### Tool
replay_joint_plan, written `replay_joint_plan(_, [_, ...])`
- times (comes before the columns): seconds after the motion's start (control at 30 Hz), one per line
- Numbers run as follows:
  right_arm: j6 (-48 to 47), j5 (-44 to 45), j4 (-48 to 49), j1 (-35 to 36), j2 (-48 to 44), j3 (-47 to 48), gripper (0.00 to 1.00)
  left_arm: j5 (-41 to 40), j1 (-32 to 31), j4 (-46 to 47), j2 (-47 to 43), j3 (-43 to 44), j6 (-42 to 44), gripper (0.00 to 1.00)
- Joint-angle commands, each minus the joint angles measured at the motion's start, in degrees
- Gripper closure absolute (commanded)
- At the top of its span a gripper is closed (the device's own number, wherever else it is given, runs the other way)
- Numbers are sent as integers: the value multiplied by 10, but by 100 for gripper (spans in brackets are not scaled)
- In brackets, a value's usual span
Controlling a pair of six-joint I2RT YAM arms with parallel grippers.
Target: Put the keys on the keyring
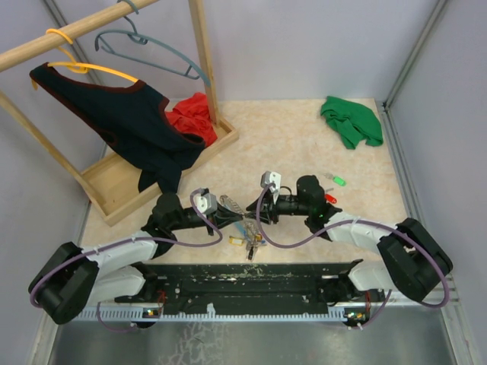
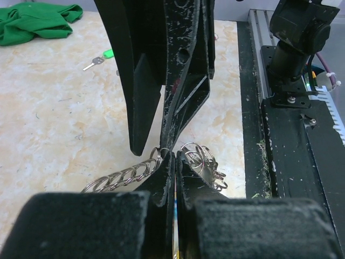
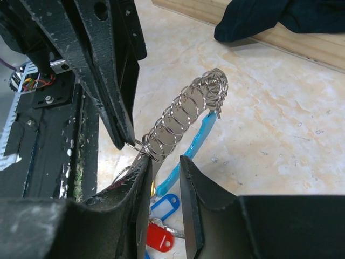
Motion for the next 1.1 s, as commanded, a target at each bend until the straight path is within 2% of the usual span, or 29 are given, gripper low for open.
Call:
replay_joint_plan(0.0, [26,23,46,-3,6,30,74,36,-2,29,3,14,-2,100])
replay_joint_plan(0.23, [61,48,-6,-13,18,55,82,48,-2,17,7,21,4,100])
replay_joint_plan(0.43, [41,81,-63,-18,-5,60,78,23,-2,12,1,20,6,100])
replay_joint_plan(0.53, [1,68,-67,-19,-39,39,72,9,-2,13,-1,18,5,100])
replay_joint_plan(0.63, [-36,44,-63,-19,-68,16,70,2,-2,13,-2,17,4,100])
replay_joint_plan(0.83, [-49,-50,5,-14,-72,-16,72,-8,-2,19,-5,15,-2,100])
replay_joint_plan(1.07, [-45,-75,14,4,-57,-15,77,-15,-2,31,-6,11,-10,100])
